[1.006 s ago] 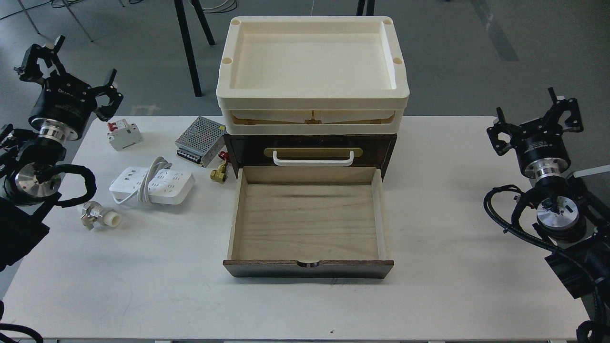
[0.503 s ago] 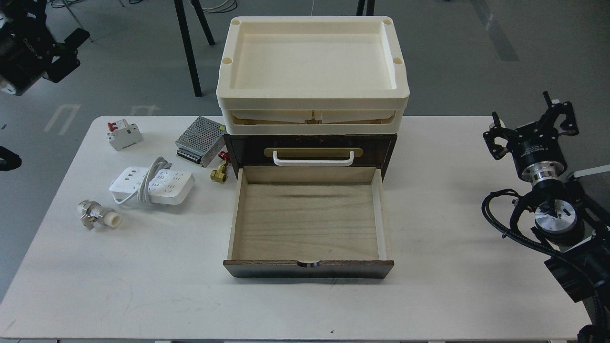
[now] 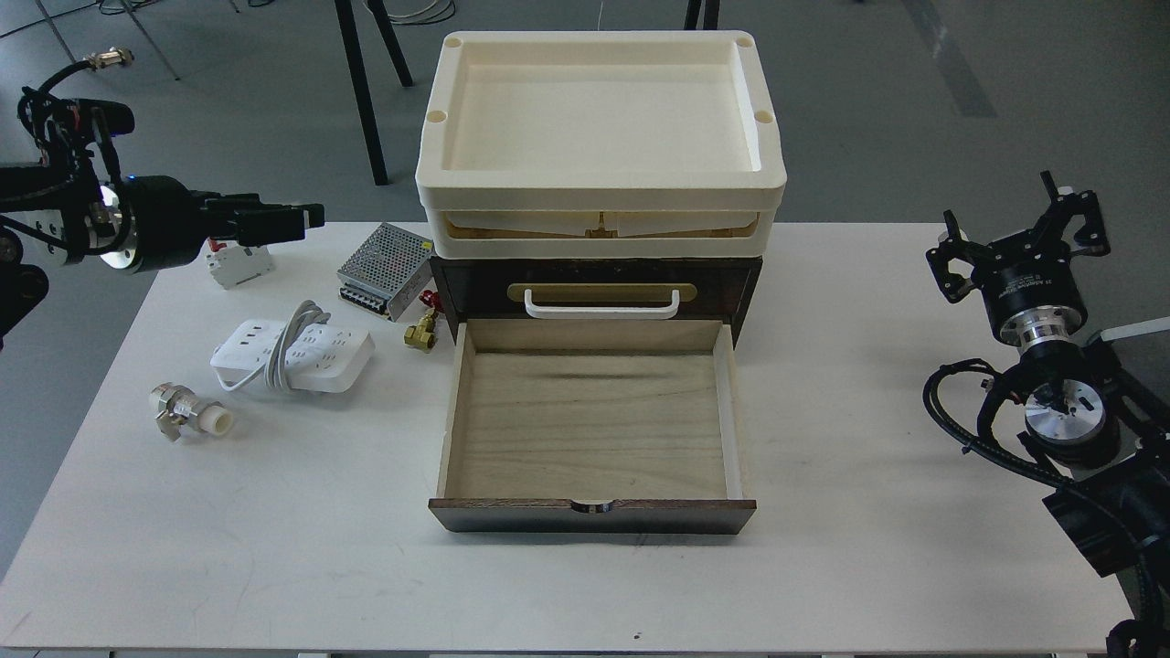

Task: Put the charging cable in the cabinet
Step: 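Lower the left gripper onto the white power strip with cable, then close the left gripper on the white power strip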

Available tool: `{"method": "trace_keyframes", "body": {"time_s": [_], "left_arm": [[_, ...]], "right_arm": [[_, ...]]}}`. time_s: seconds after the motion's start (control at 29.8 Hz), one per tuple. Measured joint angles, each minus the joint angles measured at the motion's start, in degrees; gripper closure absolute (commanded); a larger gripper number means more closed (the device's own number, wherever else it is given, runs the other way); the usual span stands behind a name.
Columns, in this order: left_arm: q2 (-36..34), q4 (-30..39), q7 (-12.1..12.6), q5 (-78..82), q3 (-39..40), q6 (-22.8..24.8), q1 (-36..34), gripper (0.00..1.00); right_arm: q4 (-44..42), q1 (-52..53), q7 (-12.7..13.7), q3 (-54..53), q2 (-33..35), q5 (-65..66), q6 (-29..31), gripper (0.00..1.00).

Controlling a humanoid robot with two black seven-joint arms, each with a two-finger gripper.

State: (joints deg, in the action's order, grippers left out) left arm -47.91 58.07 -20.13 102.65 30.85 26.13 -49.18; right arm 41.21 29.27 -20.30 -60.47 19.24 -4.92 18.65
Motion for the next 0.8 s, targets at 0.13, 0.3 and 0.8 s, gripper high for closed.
{"method": "trace_keyframes", "body": {"time_s": [0.13,0.3,0.8], "left_arm": [[2.1,-2.0,0.0,9.9,-5.0,-5.8,0.3,0.11],[3.2,-4.9,0.1,11.7,-14.5,-12.1,0.4,0.14],[14.0,-23.6,-0.4,5.8,-17.4,-14.0,1.8,0.65]], "right_arm": [[0.0,-0.2,0.1,0.2,0.0,0.0,-0.1,0.00],[0.0,-0.4,0.2,0.2,0.2,0.1,0.0,0.00],[-0.1,-0.3,0.2,0.2,0.2,0.1,-0.1,0.00]]}}
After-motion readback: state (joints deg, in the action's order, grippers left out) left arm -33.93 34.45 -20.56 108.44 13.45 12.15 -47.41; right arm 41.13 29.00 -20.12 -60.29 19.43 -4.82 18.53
